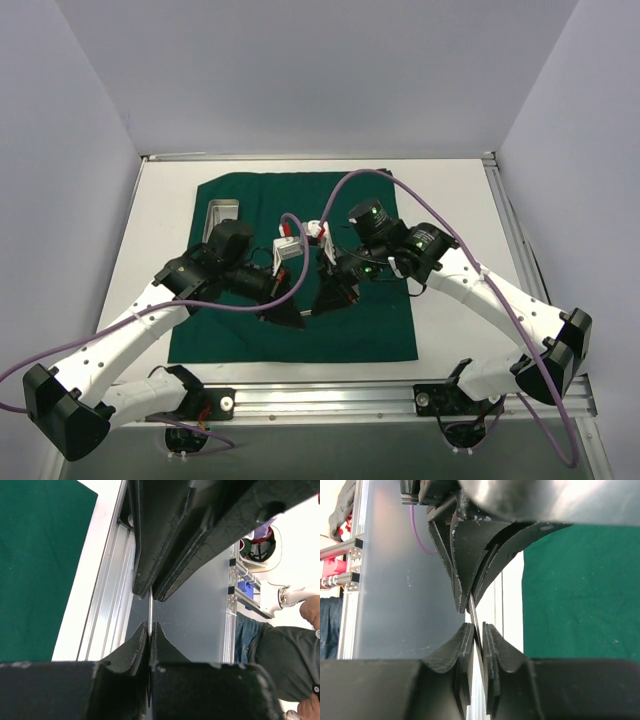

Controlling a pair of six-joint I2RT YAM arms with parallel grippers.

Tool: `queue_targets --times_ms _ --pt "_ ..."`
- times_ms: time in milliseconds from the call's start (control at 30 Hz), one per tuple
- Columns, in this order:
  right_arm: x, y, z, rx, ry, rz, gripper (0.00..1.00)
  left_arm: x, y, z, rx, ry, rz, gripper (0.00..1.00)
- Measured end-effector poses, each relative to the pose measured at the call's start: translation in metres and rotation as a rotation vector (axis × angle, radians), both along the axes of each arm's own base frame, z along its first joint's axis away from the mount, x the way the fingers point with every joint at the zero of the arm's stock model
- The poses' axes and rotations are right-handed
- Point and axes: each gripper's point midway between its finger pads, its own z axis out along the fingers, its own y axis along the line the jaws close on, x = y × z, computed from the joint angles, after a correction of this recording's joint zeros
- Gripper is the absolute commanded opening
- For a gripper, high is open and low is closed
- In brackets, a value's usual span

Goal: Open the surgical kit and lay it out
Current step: Place the medical item in the surgical kit.

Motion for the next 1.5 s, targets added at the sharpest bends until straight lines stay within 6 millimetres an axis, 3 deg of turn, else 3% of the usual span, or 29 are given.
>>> queue_targets --times_ms 33,333,400,433,633,767,833,933,1100,1200,1233,1333,1367,1500 --pt "-0.001 0.000 0.000 0.000 0.001 0.002 0.00 0.000 0.000 0.000 0.001 -0.001 -0.002 0.02" --pt "-0.003 0.003 -0.002 0.000 0.014 0.003 0.00 -0.002 0.003 -0.001 0.009 -0.018 0.000 0.09" --pt "-0.003 0.004 -0.001 0.007 0.011 0.003 0.00 -0.001 0.005 0.000 0.008 -0.031 0.009 0.08" --pt "-0.003 0.005 0.000 0.009 0.011 0.003 0.01 -0.001 0.005 0.001 0.007 -0.037 0.013 0.03" --pt "-0.001 0.006 0.000 0.013 0.001 -0.004 0.27 0.002 0.007 0.005 0.004 -0.065 0.043 0.02" --pt "0.000 0.005 -0.004 -0.007 0.001 -0.016 0.34 0.009 0.004 0.011 -0.022 -0.099 0.059 0.02" --pt "0.000 0.004 -0.007 -0.016 0.004 -0.020 0.28 0.011 0.003 0.015 -0.032 -0.112 0.061 0.02" --pt "0.000 0.003 -0.010 -0.026 0.008 -0.022 0.00 0.012 0.002 0.017 -0.040 -0.126 0.064 0.02" --pt "-0.007 0.002 -0.008 -0.015 0.030 0.007 0.00 0.009 0.003 0.018 -0.053 -0.139 0.040 0.04" --pt "-0.006 0.001 -0.008 -0.019 0.030 0.000 0.00 0.012 0.003 0.016 -0.044 -0.149 0.053 0.44" --pt "-0.003 0.002 -0.010 -0.028 0.019 -0.016 0.00 0.014 0.003 0.016 -0.039 -0.152 0.062 0.62" --pt "0.011 -0.001 -0.015 -0.062 -0.005 -0.087 0.00 0.025 0.005 0.015 -0.011 -0.169 0.122 0.87" --pt "0.018 -0.002 -0.016 -0.070 -0.014 -0.118 0.00 0.031 0.007 0.014 0.005 -0.181 0.157 0.95" --pt "0.065 -0.013 -0.025 -0.098 -0.048 -0.323 0.00 0.065 0.028 0.015 0.080 -0.242 0.366 0.97"
